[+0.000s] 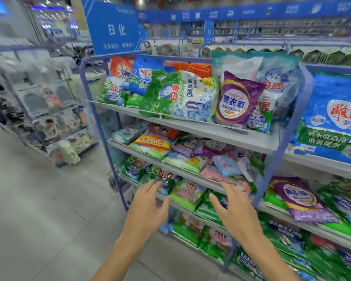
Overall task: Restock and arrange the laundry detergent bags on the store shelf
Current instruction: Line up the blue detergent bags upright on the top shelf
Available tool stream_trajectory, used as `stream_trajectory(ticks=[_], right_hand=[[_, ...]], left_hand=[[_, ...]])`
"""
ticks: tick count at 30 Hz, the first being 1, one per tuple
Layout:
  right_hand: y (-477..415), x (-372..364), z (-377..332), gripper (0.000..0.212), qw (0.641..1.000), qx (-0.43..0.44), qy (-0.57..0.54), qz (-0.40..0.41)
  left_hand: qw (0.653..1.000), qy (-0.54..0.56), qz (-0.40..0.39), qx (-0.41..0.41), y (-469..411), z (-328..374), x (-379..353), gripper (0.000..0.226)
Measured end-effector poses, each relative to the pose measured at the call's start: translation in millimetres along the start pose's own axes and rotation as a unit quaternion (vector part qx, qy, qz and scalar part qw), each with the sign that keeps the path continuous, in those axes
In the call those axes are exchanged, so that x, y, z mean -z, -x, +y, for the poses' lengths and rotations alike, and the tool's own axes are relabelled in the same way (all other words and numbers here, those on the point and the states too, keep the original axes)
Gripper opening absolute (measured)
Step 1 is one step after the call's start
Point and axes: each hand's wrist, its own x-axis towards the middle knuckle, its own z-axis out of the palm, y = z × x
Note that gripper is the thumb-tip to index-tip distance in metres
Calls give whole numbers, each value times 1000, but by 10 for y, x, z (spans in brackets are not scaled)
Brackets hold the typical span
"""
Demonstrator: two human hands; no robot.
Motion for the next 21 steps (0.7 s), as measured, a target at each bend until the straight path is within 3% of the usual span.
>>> stream_trajectory(ticks=[11, 21], right_hand=[[-839, -436, -1095, 68, 999, 41, -26, 0], [-2370, -778, -1818, 69, 996, 57, -70, 20]], left_hand=[[999, 19, 40, 23, -718, -704, 673, 66], [996, 11, 82, 22, -2181, -1242, 1071, 63]])
